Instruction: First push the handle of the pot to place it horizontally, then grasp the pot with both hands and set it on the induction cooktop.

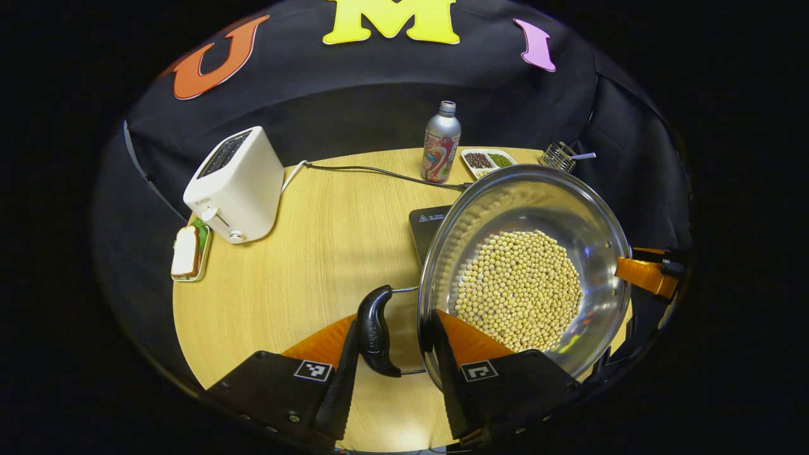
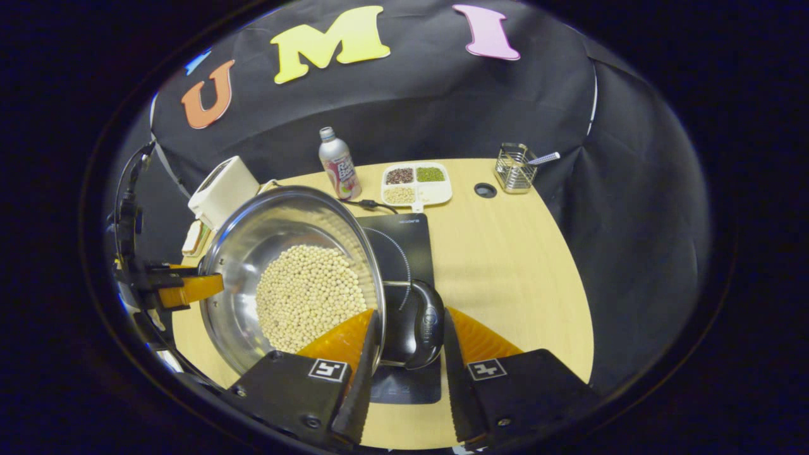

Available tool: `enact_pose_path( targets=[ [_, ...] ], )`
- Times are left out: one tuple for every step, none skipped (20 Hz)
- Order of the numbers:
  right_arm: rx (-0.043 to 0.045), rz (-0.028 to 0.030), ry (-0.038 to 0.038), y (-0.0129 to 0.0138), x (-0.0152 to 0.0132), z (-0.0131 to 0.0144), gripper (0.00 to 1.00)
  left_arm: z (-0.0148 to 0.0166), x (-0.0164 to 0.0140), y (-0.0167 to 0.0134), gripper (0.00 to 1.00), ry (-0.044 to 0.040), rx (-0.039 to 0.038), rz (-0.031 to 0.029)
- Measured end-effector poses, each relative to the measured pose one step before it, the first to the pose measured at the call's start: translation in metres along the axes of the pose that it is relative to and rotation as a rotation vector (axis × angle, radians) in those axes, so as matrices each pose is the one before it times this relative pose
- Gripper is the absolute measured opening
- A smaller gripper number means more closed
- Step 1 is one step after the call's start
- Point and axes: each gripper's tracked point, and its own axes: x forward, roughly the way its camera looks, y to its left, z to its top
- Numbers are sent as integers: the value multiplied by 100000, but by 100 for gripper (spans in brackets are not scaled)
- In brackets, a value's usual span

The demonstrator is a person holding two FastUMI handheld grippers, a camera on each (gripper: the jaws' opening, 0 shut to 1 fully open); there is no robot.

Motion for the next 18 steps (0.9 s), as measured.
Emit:
enact_pose_path(
  targets=[
    [-811,386,642,-507,408,427,53,6,241,-195,59,687,-957,218],
    [-1048,328,433,-463,315,417,53,183,321,-337,59,493,-856,240],
    [-924,352,345,-327,425,439,53,177,343,-266,59,516,-1013,361],
    [-941,394,761,-368,309,357,53,242,374,-202,59,393,-809,542],
    [-494,444,634,-296,425,350,55,-15,115,-95,59,507,-690,442],
    [-539,554,846,-301,484,257,53,99,264,-92,59,493,-617,390],
    [-500,583,774,-221,344,307,53,32,342,-218,59,756,-572,324],
    [-682,516,716,-203,319,151,53,109,232,-100,59,339,-639,343],
    [-538,427,971,-193,376,154,53,-87,246,-23,59,763,-451,352],
    [-193,377,1349,-148,393,15,53,-14,214,-80,59,856,-369,343],
    [-188,453,1102,-53,387,65,55,14,352,177,59,664,-364,343],
    [-254,409,891,-75,405,-78,53,-56,202,66,59,743,-339,281],
    [-20,334,512,-26,390,53,53,-138,110,-89,59,751,-128,146],
    [-386,202,505,-2,86,-5,53,105,92,21,59,97,-335,-34],
    [-532,257,277,-53,242,170,53,35,165,-27,59,476,-426,-38],
    [215,213,270,-70,299,-31,53,53,138,-6,59,134,-12,-52],
    [73,117,834,-50,138,-21,53,-2,125,74,59,329,39,-97],
    [13,3,1165,-184,357,-182,53,-126,172,-31,59,716,-43,-31]
  ],
)
